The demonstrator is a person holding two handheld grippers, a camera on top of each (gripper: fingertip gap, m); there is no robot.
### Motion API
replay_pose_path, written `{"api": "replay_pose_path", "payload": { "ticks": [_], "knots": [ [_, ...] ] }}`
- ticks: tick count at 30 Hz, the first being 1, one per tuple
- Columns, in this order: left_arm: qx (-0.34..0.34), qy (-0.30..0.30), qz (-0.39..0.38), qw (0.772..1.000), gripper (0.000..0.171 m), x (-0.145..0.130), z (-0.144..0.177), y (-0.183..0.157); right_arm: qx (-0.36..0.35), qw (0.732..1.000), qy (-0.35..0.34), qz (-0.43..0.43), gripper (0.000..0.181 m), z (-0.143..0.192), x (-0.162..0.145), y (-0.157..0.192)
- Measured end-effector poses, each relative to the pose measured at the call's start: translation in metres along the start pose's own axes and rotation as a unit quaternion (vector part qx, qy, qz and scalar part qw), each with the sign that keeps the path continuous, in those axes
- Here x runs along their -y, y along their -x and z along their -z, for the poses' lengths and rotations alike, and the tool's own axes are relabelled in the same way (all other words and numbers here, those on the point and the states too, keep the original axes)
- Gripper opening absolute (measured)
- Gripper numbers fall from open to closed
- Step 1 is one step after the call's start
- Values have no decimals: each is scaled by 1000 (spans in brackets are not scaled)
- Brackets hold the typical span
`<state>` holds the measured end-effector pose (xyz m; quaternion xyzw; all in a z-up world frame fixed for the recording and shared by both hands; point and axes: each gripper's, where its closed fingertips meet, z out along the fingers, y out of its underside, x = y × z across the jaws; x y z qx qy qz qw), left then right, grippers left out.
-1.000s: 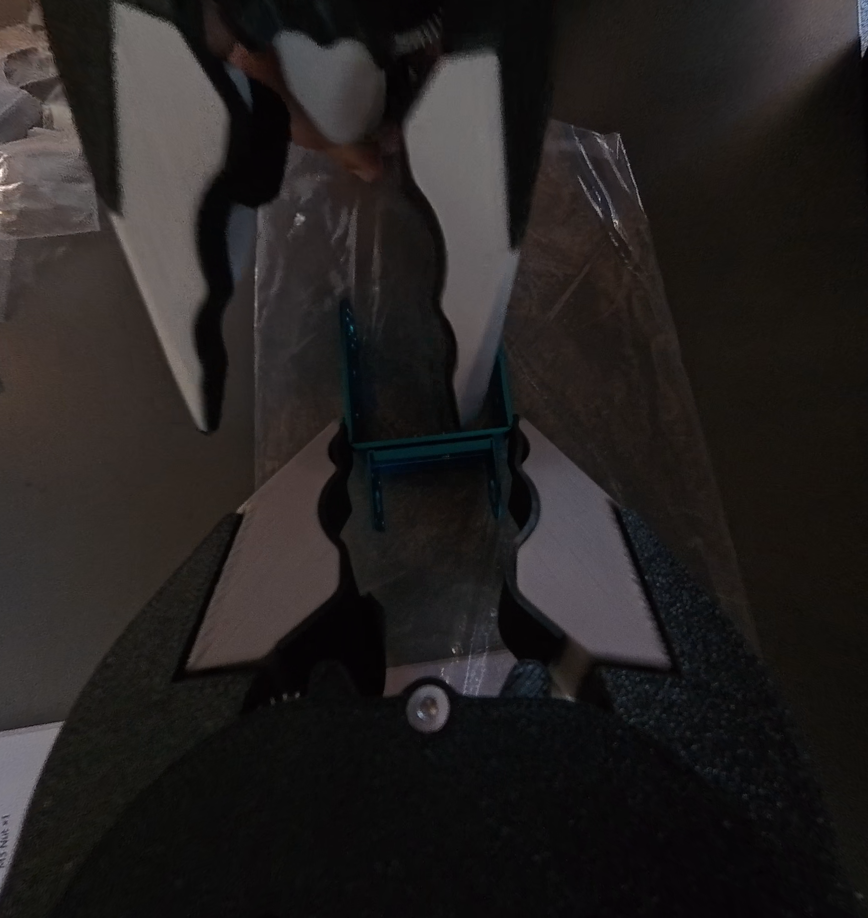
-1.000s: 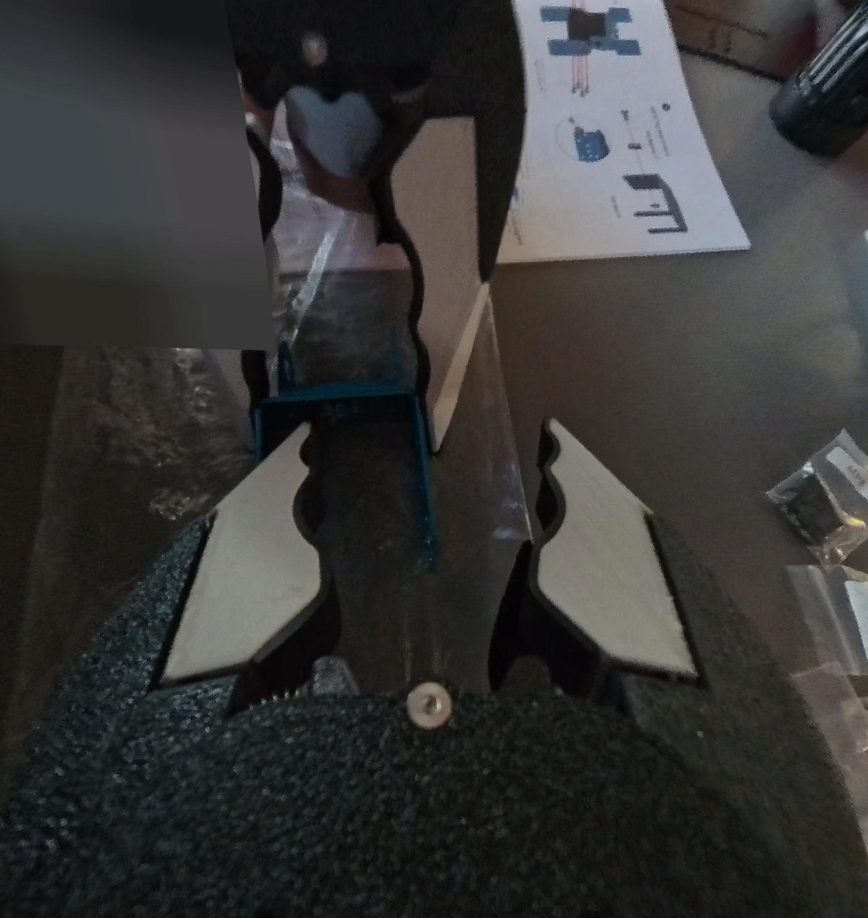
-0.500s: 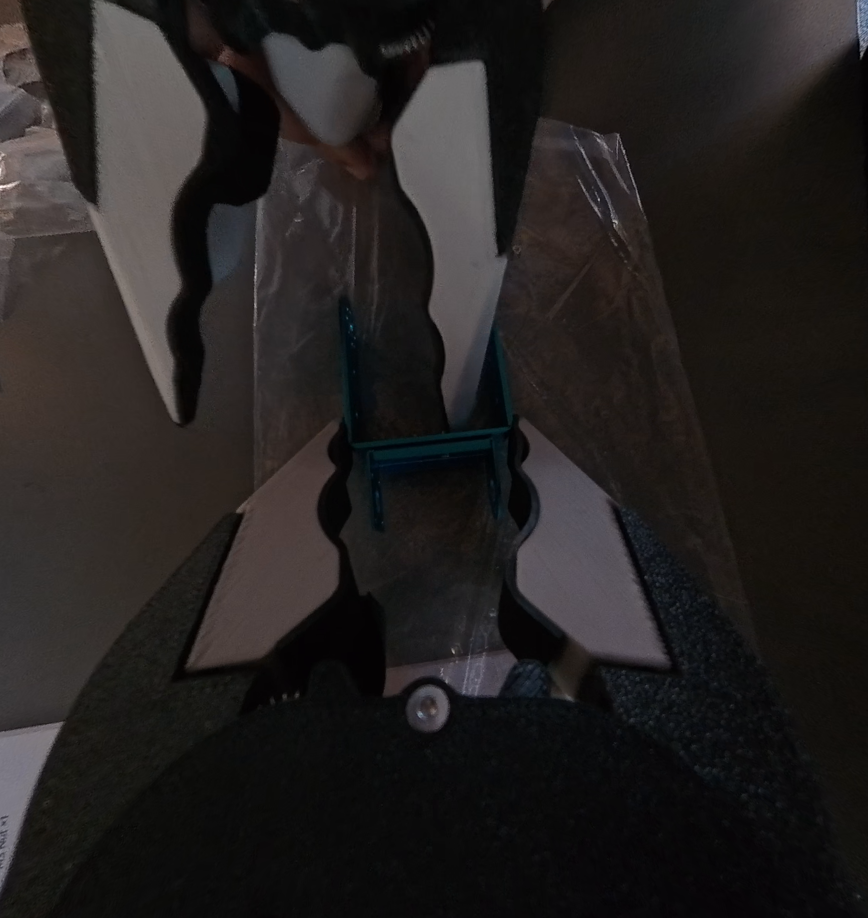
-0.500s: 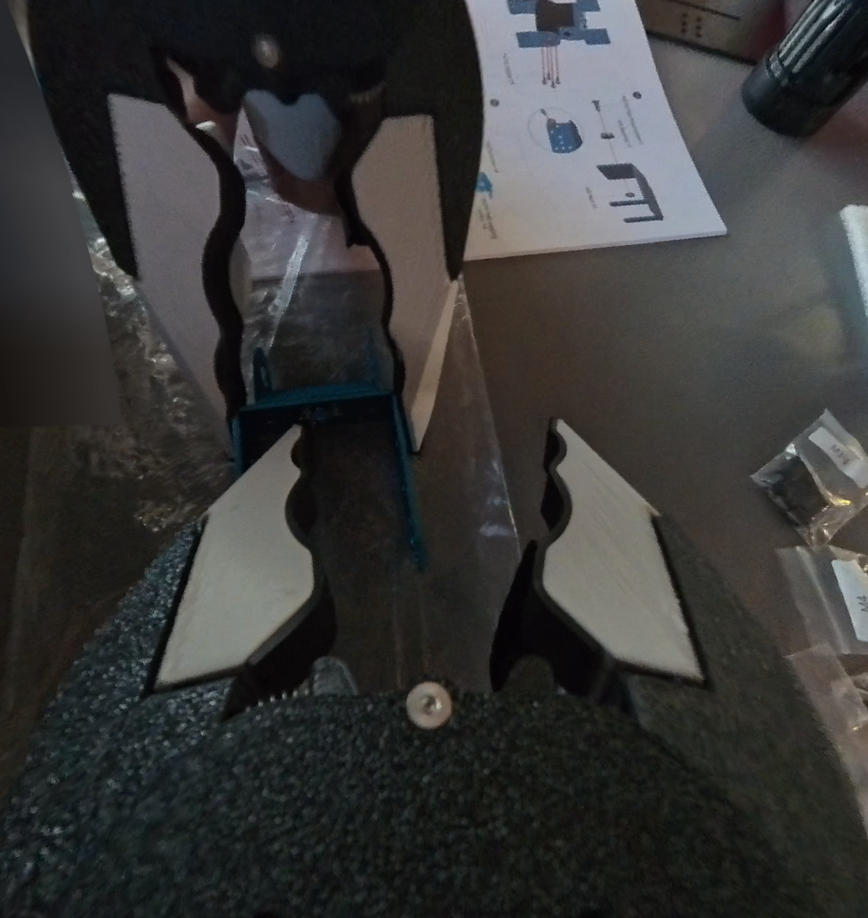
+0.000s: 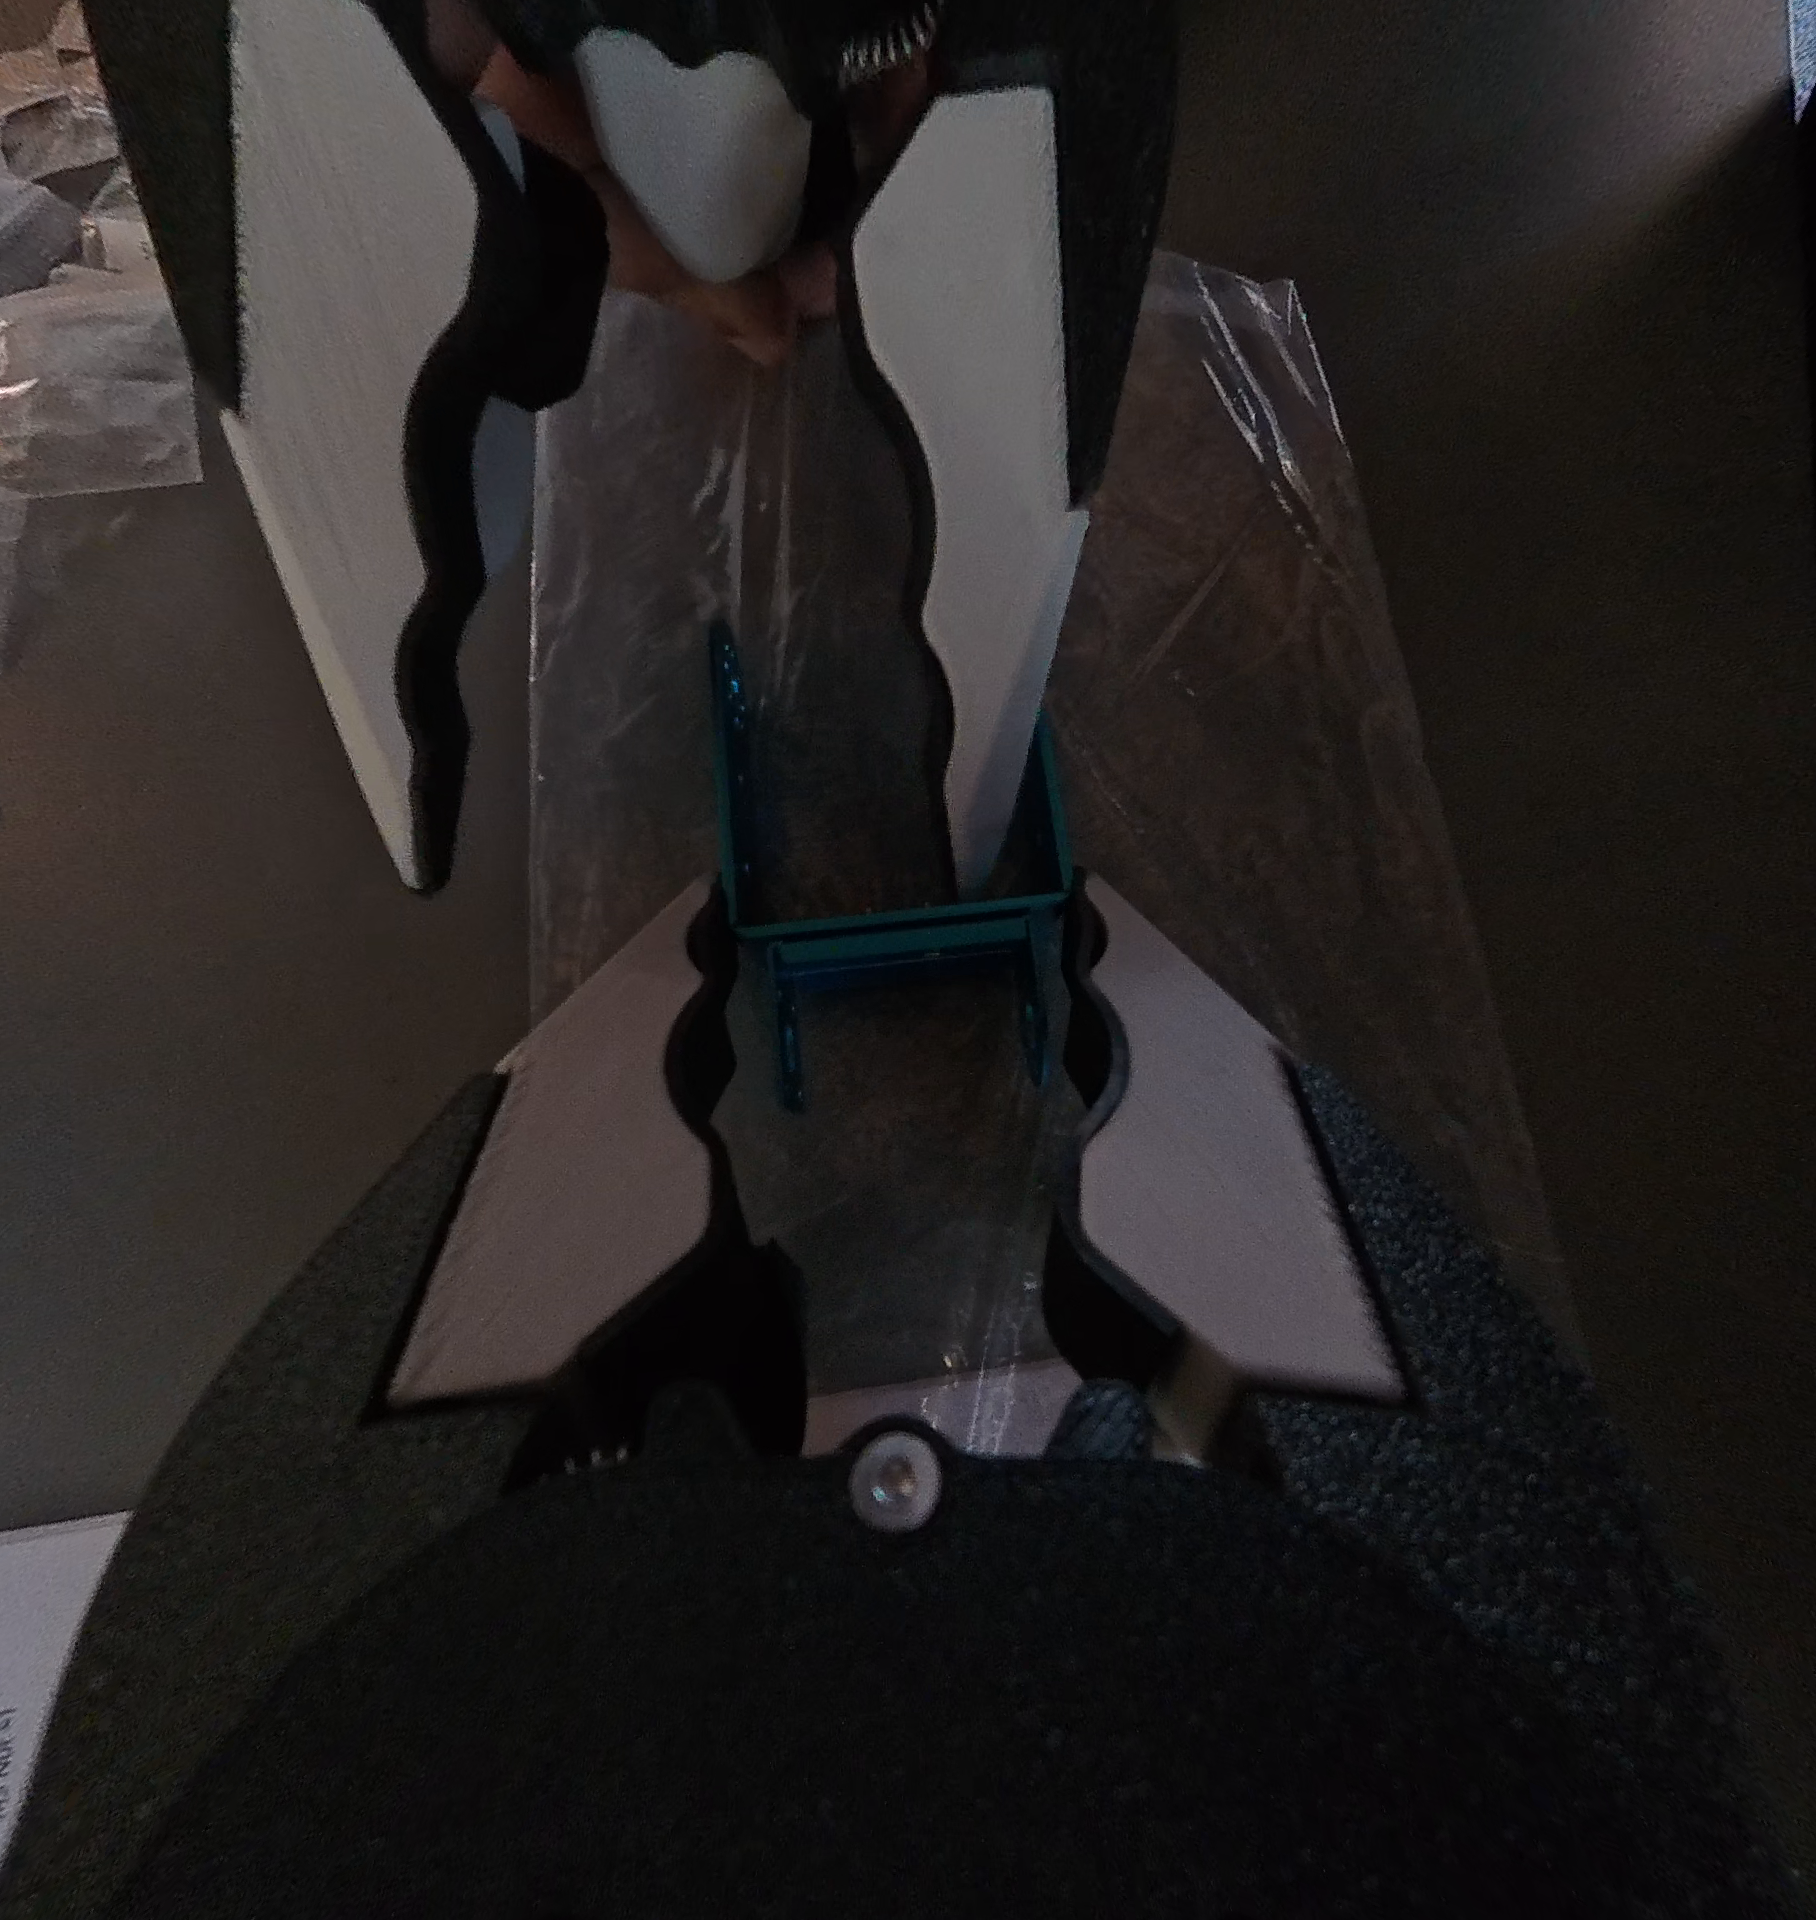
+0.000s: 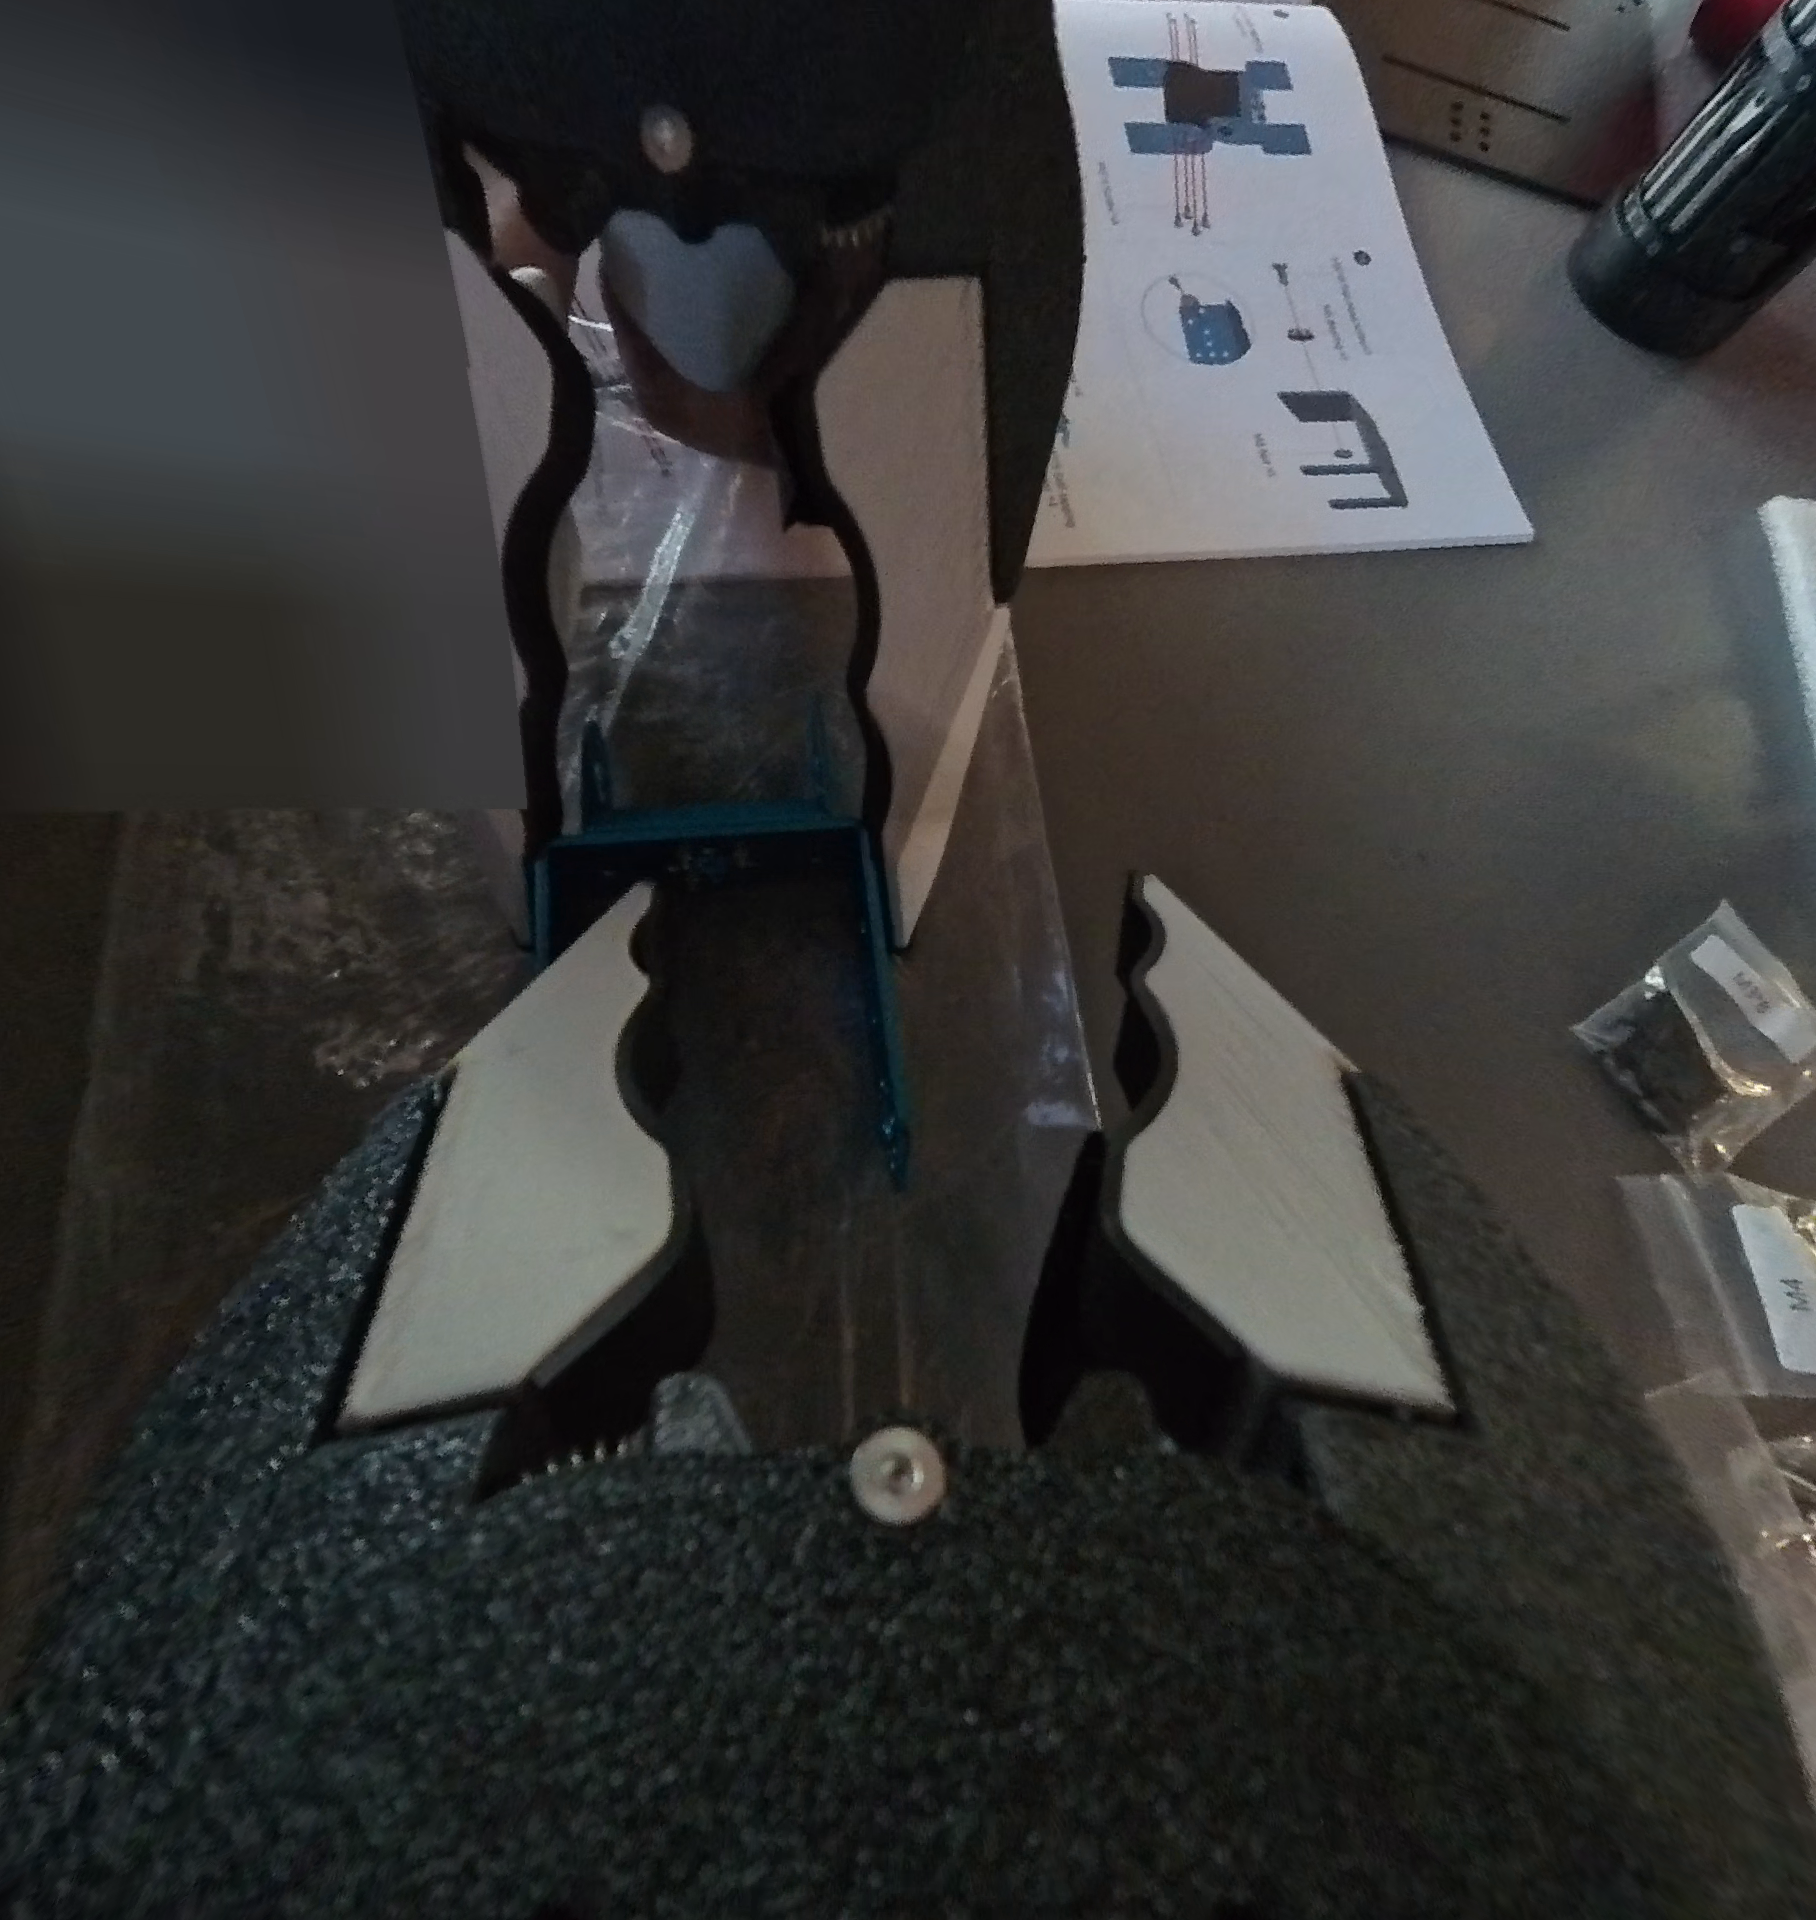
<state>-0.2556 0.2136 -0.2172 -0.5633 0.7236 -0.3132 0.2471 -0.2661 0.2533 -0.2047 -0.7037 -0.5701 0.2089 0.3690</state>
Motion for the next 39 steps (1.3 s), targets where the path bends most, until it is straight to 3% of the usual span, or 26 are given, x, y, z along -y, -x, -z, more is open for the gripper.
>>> {"api": "replay_pose_path", "payload": {
  "ticks": [12,17,20,22,28,39],
  "knots": [
    [0,0,0,1000,64,0,0,0,14,999,-31,-27,86,7,9,-3],
    [0,0,0,1000,64,0,0,0,3,1000,-4,-4,85,0,3,0],
    [0,0,1,1000,64,0,0,0,13,999,-18,-43,92,3,5,-6],
    [0,0,1,1000,64,0,0,0,17,996,-55,-67,79,12,14,-13],
    [0,0,0,1000,64,0,0,0,5,1000,13,3,87,-2,-4,1],
    [-1,0,2,1000,64,0,0,0,-7,1000,16,-13,93,-5,-4,-5]
  ]
}}
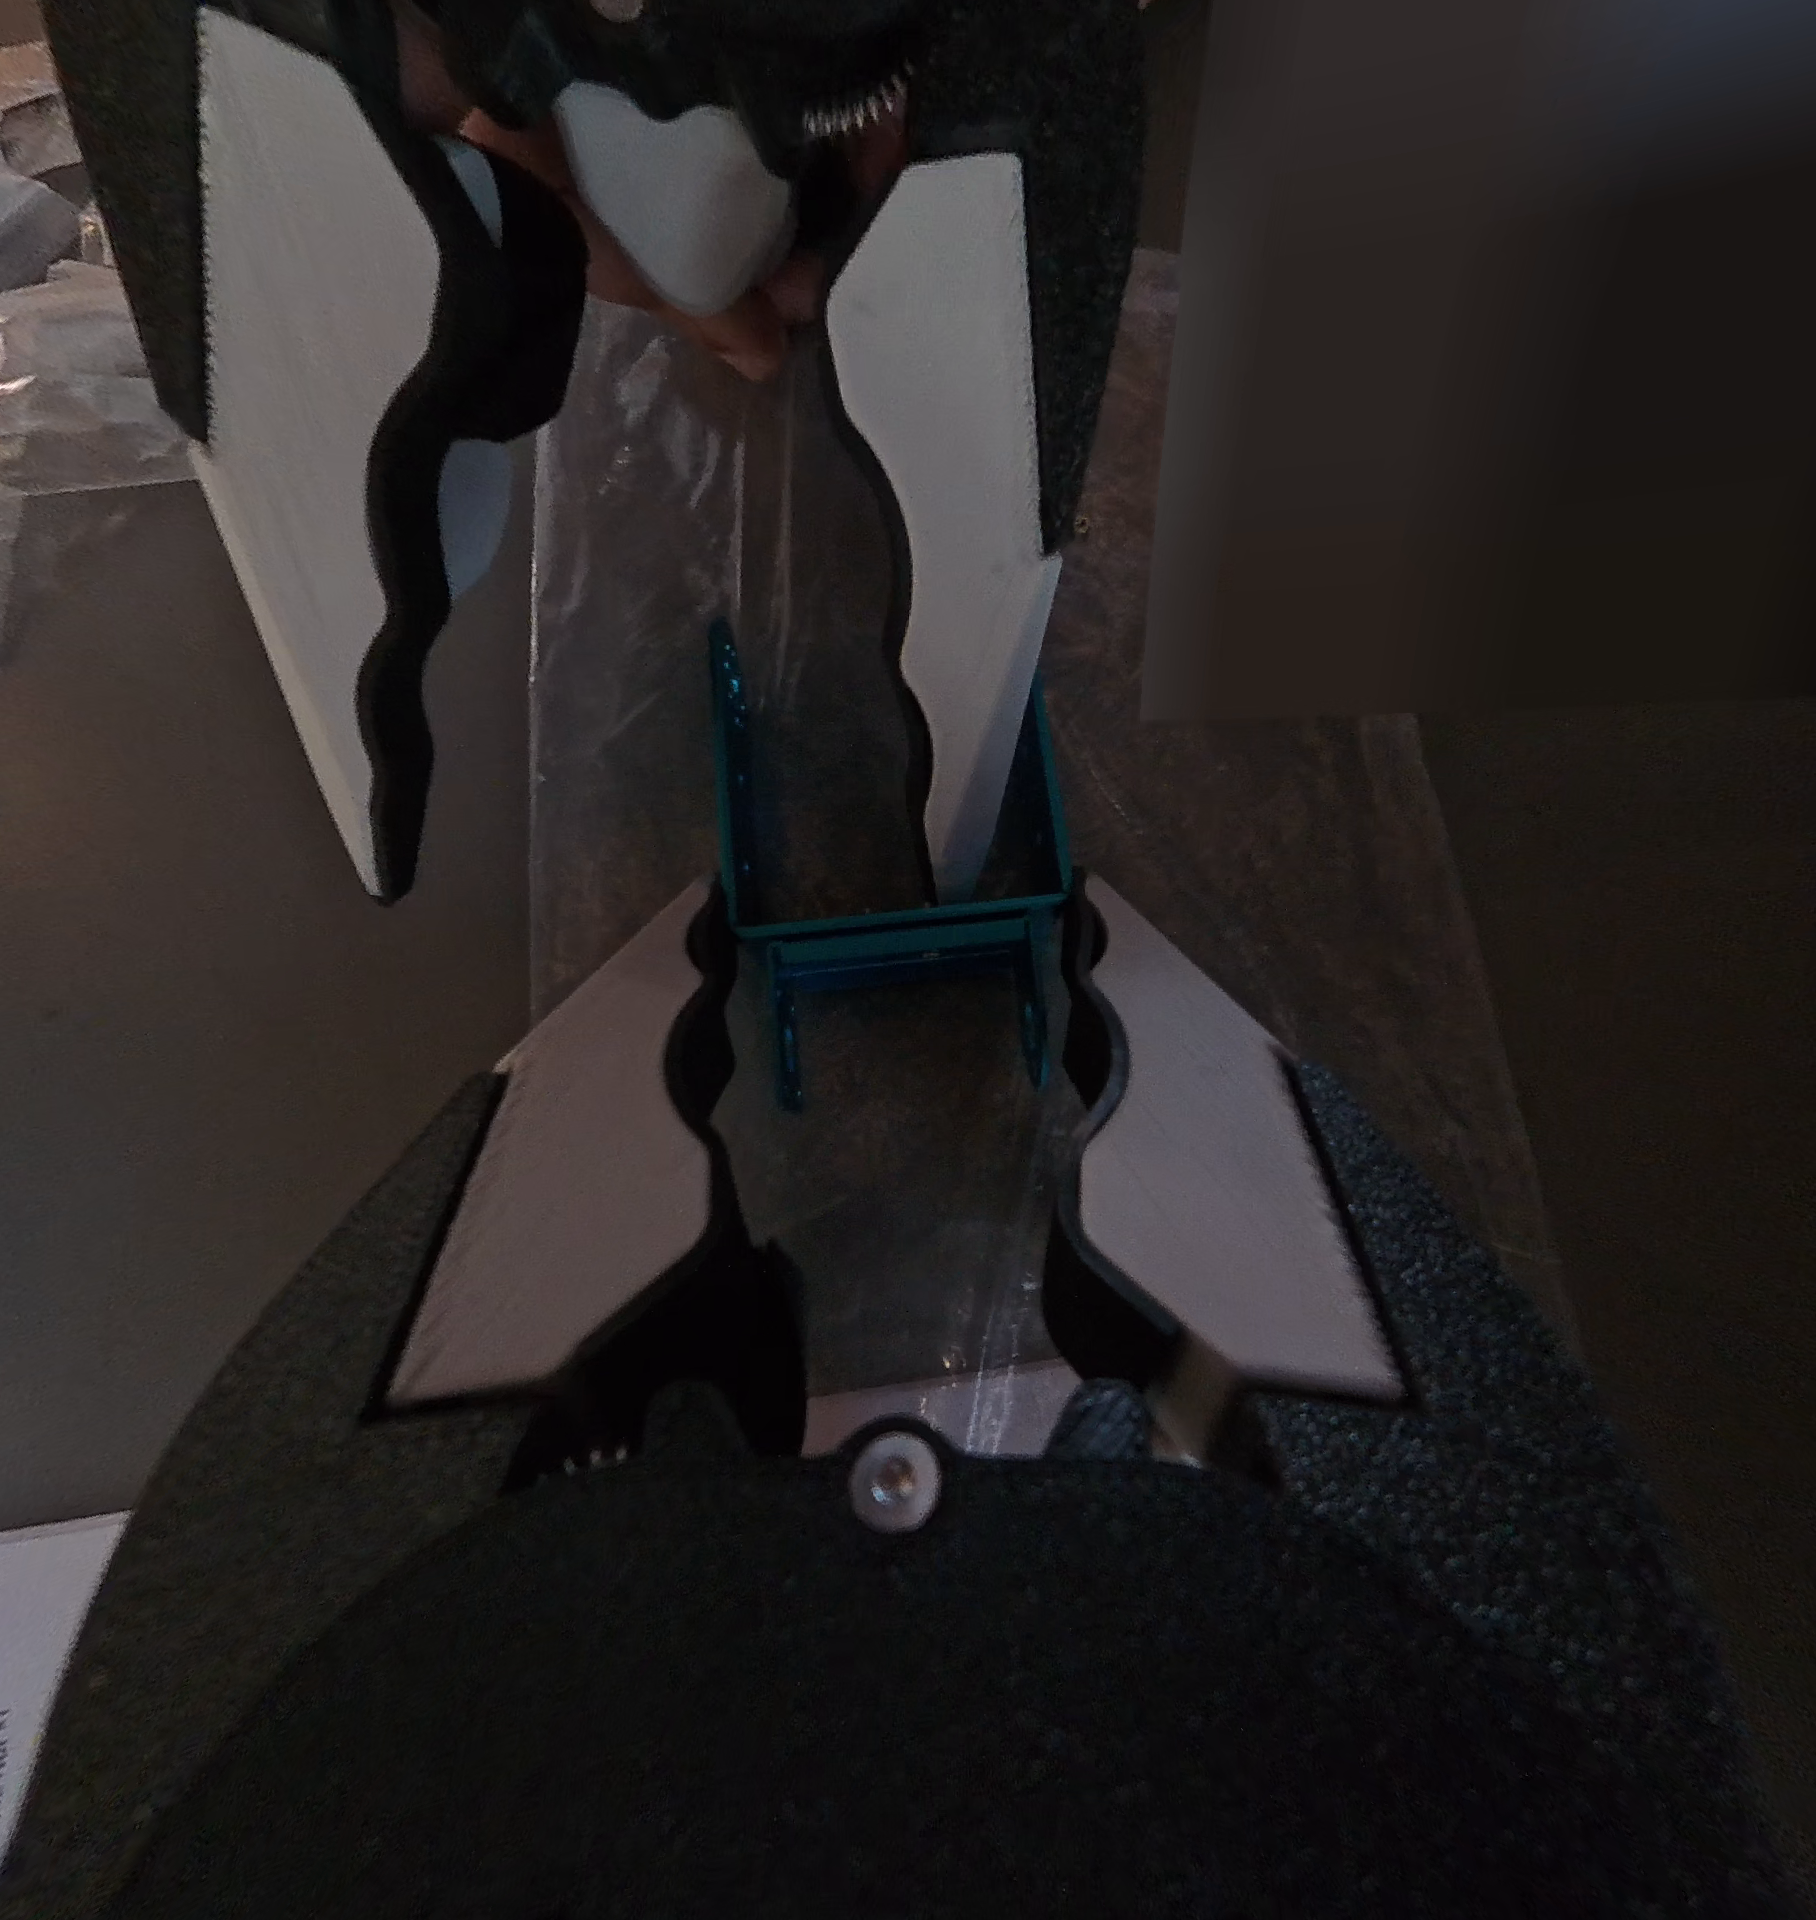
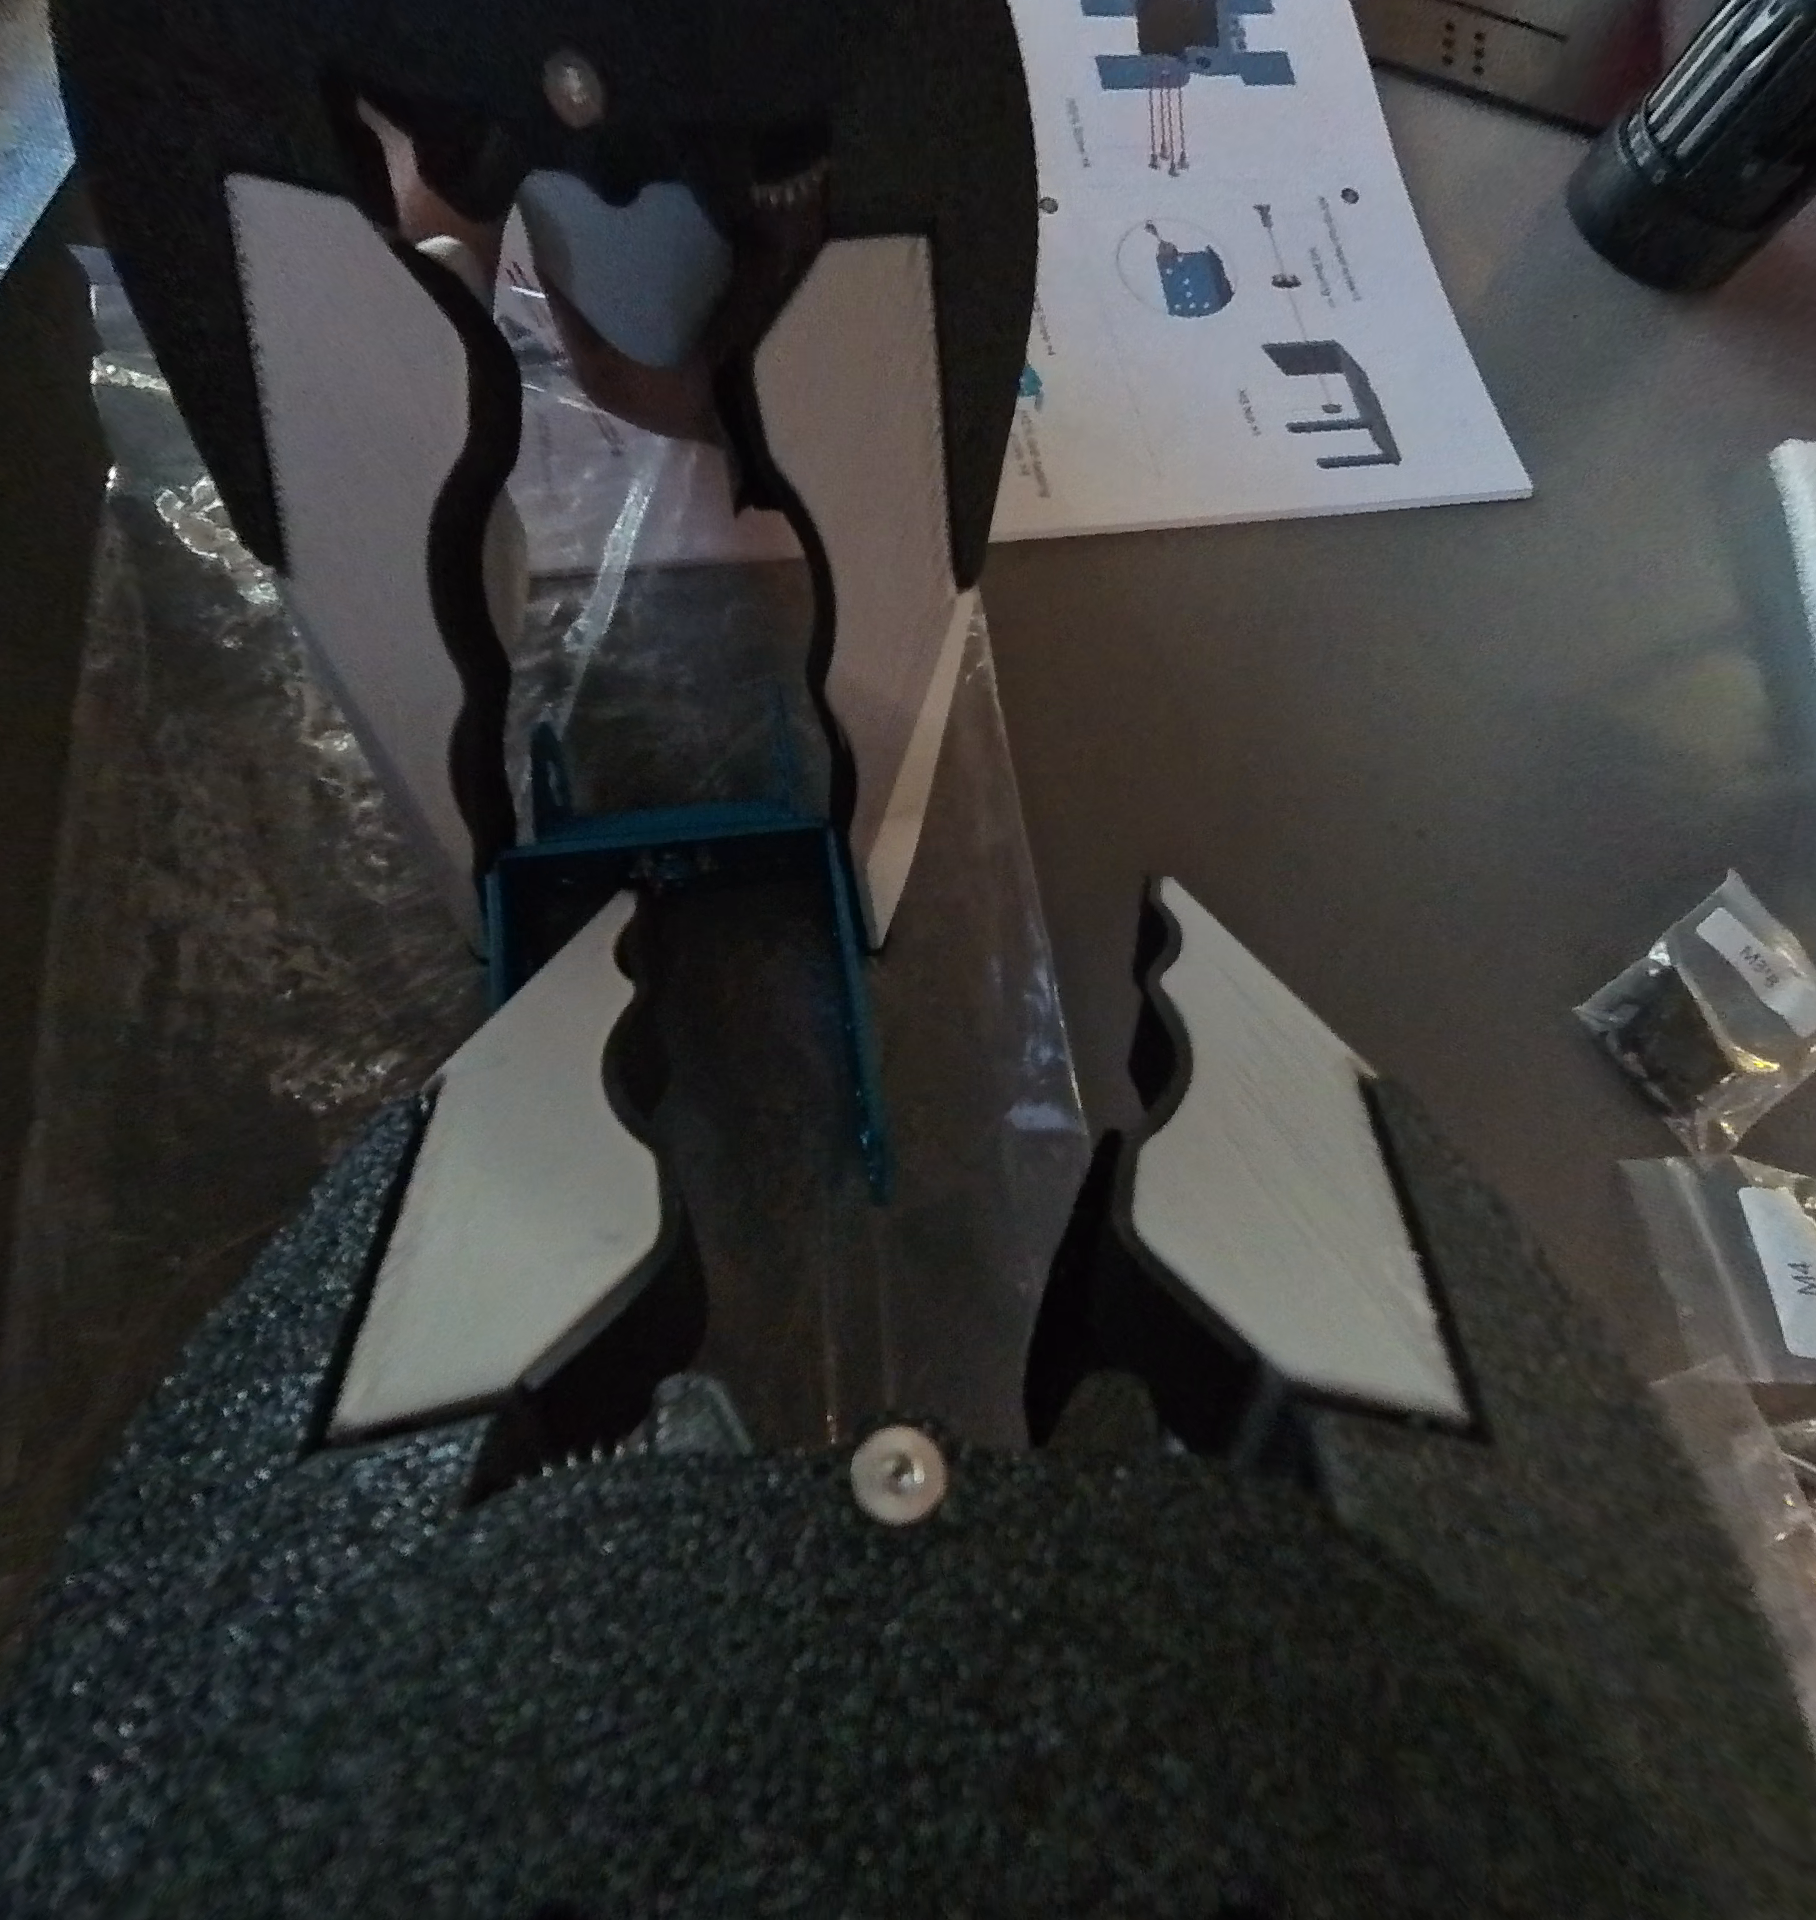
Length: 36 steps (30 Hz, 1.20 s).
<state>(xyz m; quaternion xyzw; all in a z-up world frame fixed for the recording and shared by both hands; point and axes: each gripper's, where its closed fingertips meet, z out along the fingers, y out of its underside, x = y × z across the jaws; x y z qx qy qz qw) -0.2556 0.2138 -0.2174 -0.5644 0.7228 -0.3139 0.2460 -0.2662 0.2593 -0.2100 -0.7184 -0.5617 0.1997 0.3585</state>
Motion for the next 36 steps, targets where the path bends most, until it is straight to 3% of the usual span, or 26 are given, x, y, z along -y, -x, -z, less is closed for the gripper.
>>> {"api": "replay_pose_path", "payload": {
  "ticks": [36],
  "knots": [
    [1,0,0,1000,64,0,0,0,43,997,-39,-46,88,8,8,-1]
  ]
}}
